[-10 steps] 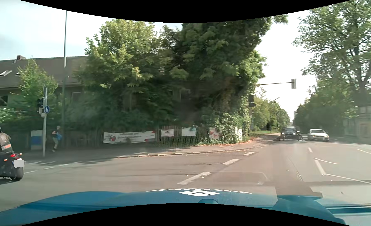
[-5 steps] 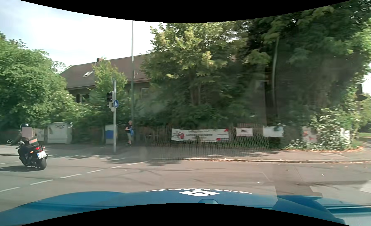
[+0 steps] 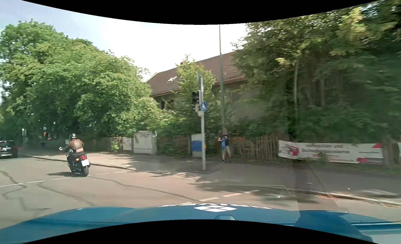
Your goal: Follow the waypoints while adhering to traffic rules and regulations
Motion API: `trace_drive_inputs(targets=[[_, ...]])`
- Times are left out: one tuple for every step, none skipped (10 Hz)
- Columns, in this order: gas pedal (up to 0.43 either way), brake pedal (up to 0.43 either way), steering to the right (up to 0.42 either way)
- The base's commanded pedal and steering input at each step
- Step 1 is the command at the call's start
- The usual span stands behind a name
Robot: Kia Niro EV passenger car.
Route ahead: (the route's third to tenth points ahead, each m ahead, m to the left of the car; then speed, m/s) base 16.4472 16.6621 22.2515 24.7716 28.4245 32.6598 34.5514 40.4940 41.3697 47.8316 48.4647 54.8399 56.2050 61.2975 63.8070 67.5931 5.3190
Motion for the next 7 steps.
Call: trace_drive_inputs(targets=[[0.228,0.000,-0.505],[0.228,0.000,-0.467],[0.228,0.000,-0.428],[0.228,0.000,-0.391],[0.228,0.000,-0.347],[0.228,0.000,-0.315],[0.228,0.000,-0.297]])
